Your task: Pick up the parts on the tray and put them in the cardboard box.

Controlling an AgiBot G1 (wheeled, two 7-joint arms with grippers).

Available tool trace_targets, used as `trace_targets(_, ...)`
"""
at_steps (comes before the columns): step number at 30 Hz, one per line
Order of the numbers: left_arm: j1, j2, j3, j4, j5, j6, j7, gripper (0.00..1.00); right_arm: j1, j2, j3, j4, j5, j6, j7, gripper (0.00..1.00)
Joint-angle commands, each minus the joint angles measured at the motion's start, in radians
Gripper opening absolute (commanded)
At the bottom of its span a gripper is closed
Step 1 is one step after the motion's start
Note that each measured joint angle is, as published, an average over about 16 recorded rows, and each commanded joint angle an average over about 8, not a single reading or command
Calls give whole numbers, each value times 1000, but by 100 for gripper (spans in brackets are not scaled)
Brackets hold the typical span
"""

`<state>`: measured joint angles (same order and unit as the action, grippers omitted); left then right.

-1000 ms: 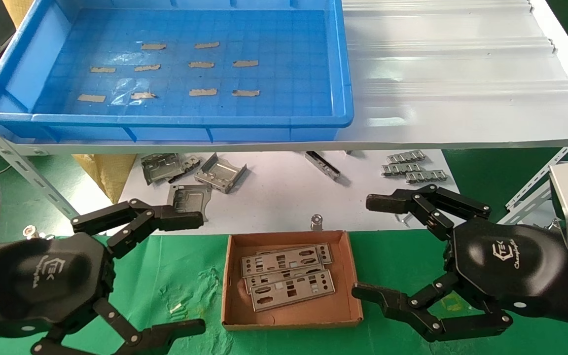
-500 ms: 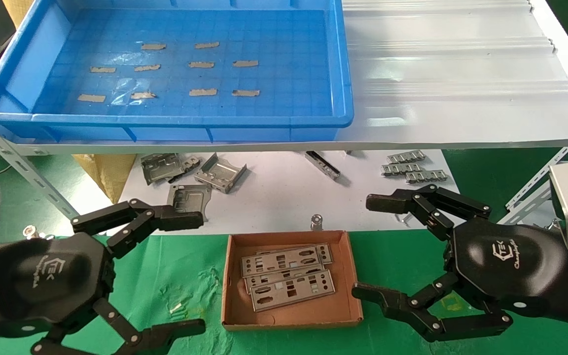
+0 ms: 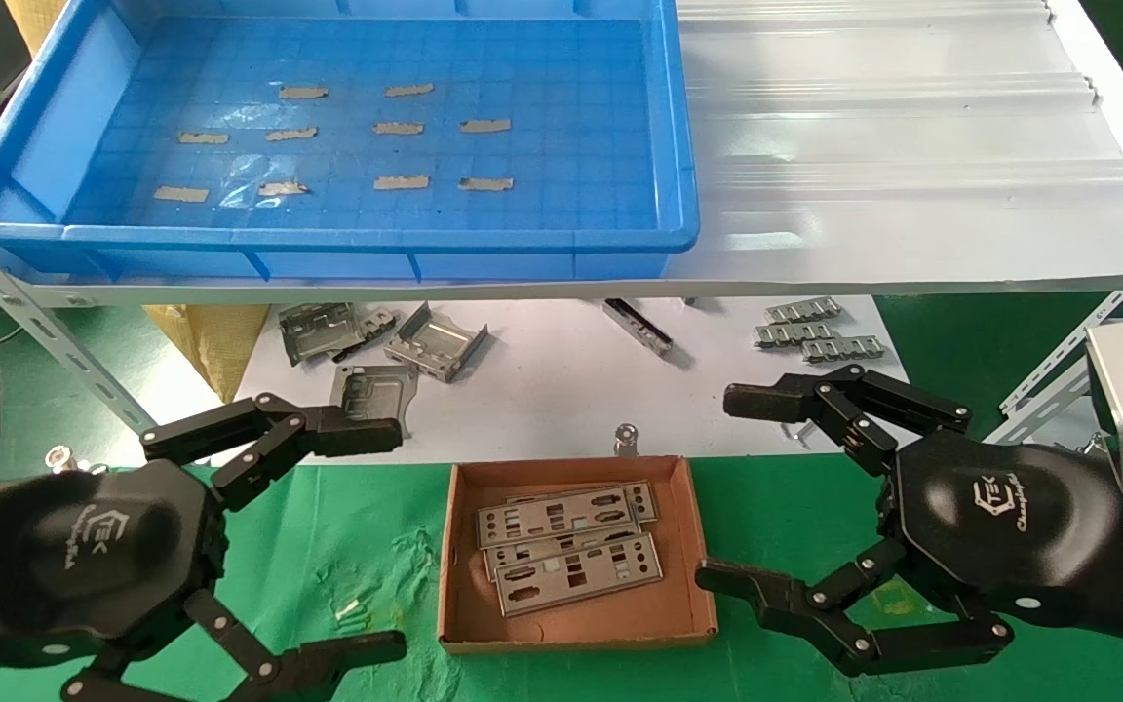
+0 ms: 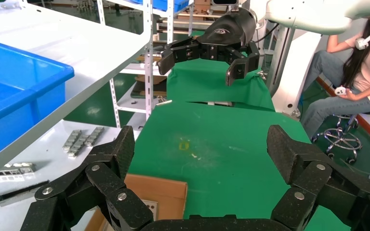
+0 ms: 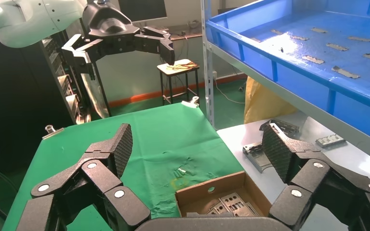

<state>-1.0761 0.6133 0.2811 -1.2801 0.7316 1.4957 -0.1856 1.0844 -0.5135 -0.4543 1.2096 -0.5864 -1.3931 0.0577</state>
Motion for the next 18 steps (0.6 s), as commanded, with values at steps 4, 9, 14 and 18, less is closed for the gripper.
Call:
trace_targets(4, 0, 0, 0, 0, 0, 0, 0, 100, 0, 0, 0, 0, 0, 0, 0, 100)
trace_targets(9, 0, 0, 0, 0, 0, 0, 0, 100, 0, 0, 0, 0, 0, 0, 0, 100)
trace_targets(14, 0, 0, 0, 0, 0, 0, 0, 100, 0, 0, 0, 0, 0, 0, 0, 100)
trace_targets(18, 0, 0, 0, 0, 0, 0, 0, 100, 0, 0, 0, 0, 0, 0, 0, 100)
